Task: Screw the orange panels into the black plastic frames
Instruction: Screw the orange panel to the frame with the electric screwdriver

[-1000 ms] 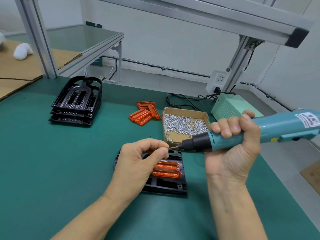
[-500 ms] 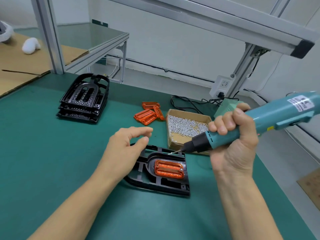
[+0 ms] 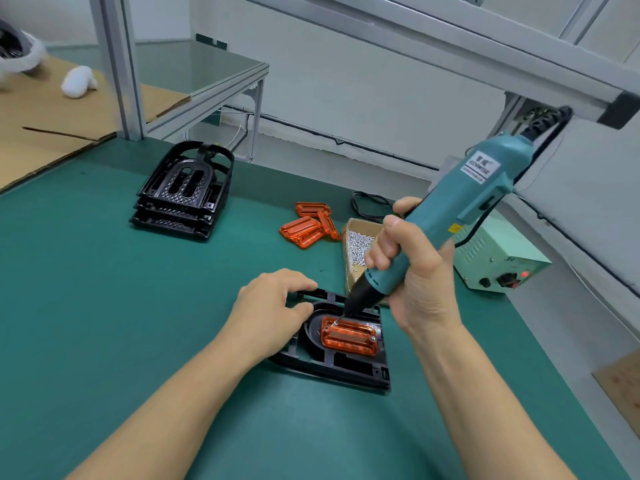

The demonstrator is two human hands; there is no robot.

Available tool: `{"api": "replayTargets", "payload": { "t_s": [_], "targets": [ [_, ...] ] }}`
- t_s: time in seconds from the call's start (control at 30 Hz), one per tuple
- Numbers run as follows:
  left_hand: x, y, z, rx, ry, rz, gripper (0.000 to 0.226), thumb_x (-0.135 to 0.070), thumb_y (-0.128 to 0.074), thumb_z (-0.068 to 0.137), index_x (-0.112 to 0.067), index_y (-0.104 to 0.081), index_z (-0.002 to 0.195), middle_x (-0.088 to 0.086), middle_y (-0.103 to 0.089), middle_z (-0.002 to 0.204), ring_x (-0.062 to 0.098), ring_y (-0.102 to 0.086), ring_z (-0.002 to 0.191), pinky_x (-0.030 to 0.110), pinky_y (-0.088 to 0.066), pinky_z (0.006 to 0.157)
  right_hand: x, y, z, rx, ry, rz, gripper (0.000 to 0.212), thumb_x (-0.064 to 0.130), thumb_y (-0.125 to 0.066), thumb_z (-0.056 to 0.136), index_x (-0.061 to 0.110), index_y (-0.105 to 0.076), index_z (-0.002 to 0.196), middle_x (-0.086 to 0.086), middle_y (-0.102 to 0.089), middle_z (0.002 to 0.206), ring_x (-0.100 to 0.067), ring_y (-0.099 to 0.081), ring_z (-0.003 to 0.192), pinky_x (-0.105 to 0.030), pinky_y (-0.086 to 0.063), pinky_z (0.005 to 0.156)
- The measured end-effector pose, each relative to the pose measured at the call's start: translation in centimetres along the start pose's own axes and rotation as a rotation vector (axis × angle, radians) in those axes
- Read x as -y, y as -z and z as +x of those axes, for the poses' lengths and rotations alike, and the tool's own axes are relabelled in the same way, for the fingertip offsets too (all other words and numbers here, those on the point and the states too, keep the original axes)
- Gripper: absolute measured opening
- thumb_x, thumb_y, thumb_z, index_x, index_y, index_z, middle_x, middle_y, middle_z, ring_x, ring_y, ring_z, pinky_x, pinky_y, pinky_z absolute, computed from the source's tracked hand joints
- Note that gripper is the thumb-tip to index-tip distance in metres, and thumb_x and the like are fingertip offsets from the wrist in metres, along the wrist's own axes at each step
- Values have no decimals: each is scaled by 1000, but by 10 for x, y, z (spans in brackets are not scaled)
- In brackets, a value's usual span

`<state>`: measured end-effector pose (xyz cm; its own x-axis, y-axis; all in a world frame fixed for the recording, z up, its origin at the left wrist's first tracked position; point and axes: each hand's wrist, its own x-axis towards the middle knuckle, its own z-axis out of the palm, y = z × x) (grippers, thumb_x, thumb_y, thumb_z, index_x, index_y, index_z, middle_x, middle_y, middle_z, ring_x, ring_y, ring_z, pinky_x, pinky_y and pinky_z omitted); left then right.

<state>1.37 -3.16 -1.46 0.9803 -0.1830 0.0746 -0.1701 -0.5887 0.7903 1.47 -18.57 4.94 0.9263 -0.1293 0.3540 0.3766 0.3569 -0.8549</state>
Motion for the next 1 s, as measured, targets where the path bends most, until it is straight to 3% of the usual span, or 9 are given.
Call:
{"api": "replayTargets", "payload": {
  "t_s": [0.1, 0.47, 0.83, 1.0],
  "targets": [
    [2, -2, 2, -10, -21, 4, 30, -18, -62, 89, -26, -66, 117, -15, -58, 126, 8, -49, 119, 23, -33, 103, -3, -1, 2, 5, -18, -29, 17, 2, -57, 78, 14, -51, 89, 3, -39, 50, -13, -37, 41, -24, -39, 47],
    [6, -4, 4, -15, -46, 9, 30, -17, -62, 88, -24, -66, 117, -15, -58, 127, 8, -47, 121, 25, -33, 104, -9, -5, 7, 88, -42, -114, 15, 4, -58, 79, 16, -54, 88, 0, -39, 50, -16, -38, 41, -25, -39, 49],
    [7, -5, 5, -11, -14, -19, 29, -18, -64, 87, -26, -66, 115, -13, -61, 122, 10, -50, 117, 30, -37, 103, -16, -20, 18, 390, -54, -272, 16, 1, -55, 79, 13, -53, 90, 3, -44, 45, -15, -36, 37, -23, -38, 48],
    [6, -3, 4, -21, 6, -28, 27, -20, -64, 88, -25, -66, 114, -14, -62, 121, 9, -53, 111, 22, -37, 94, -19, -24, 22, 520, -93, -288, 19, -2, -54, 80, 13, -54, 90, 4, -46, 44, -14, -37, 35, -21, -39, 47]
  ]
}}
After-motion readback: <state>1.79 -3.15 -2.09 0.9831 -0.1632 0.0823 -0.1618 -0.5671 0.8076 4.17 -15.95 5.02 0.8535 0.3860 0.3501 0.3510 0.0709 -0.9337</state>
